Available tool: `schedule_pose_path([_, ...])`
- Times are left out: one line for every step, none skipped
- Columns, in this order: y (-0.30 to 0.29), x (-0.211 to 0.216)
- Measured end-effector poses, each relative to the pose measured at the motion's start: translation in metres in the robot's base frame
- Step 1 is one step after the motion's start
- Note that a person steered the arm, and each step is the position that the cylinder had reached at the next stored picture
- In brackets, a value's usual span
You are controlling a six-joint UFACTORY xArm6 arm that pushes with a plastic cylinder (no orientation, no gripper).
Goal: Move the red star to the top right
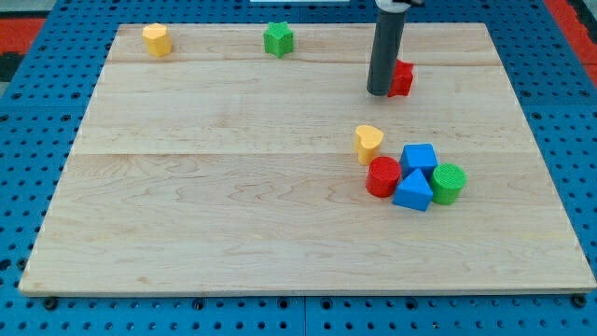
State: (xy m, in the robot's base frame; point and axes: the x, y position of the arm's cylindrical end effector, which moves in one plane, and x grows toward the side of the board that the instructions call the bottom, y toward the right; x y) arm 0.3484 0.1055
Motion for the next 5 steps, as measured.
schedule_pose_path([0.002,0.013])
schedule_pose_path([0.016,-0.014])
schedule_pose_path([0.038,-0.040])
schedule_pose_path([0.051,-0.062])
schedule_pose_path([0.051,-0.084])
